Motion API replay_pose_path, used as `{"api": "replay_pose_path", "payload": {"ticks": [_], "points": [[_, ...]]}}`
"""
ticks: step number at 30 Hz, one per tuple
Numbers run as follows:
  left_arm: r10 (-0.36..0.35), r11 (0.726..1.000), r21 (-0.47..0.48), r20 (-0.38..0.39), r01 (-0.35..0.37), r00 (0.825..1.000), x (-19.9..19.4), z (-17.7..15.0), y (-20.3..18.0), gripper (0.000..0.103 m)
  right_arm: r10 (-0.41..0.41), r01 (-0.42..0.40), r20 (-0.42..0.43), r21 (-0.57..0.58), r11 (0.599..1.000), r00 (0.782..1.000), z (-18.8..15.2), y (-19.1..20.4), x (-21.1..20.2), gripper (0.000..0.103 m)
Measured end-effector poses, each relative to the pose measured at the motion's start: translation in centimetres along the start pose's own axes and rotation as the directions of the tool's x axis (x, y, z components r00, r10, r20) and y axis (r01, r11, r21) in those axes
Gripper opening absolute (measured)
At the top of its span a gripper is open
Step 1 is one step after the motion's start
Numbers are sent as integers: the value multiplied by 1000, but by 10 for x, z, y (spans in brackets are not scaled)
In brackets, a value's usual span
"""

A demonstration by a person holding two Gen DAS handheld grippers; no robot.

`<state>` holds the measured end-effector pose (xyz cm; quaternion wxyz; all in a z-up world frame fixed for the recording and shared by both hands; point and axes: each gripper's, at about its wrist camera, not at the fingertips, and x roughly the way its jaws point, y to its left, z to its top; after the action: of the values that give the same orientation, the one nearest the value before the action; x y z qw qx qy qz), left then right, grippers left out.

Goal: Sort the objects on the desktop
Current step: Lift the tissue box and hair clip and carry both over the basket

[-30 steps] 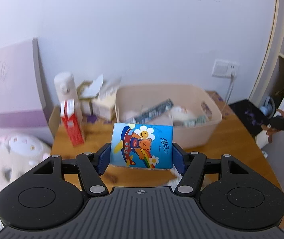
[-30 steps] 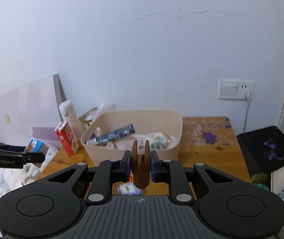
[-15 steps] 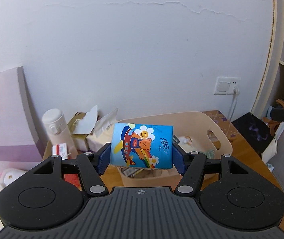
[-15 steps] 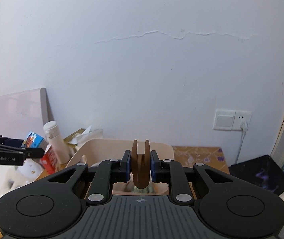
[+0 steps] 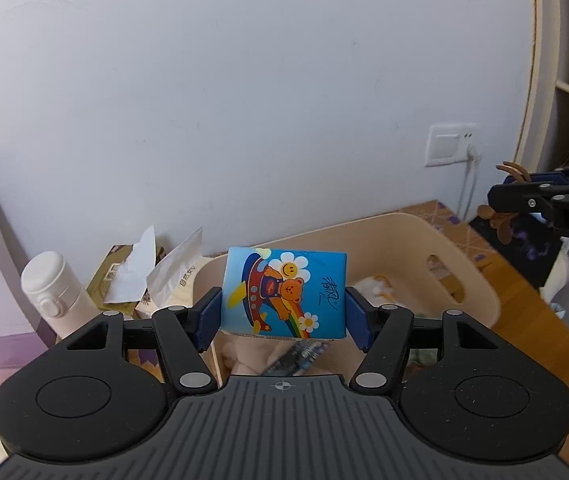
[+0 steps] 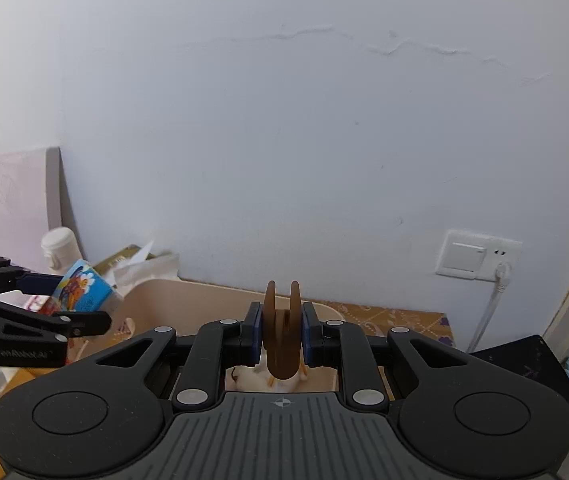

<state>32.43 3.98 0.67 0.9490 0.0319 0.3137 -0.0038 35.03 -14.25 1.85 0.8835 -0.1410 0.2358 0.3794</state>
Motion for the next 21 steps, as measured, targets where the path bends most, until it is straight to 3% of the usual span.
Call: {"api": "replay_pose_path", "payload": {"ticks": [11,21], "points": [[-5,1000,-29,-117,1,993,70,-7,9,64,4,-16,-145,-79,997,989,-15,22,74,18],[-20,1000,-18,-216,16,976,94,-17,7,65,16,-39,-241,-90,995,970,-31,25,109,18]]}}
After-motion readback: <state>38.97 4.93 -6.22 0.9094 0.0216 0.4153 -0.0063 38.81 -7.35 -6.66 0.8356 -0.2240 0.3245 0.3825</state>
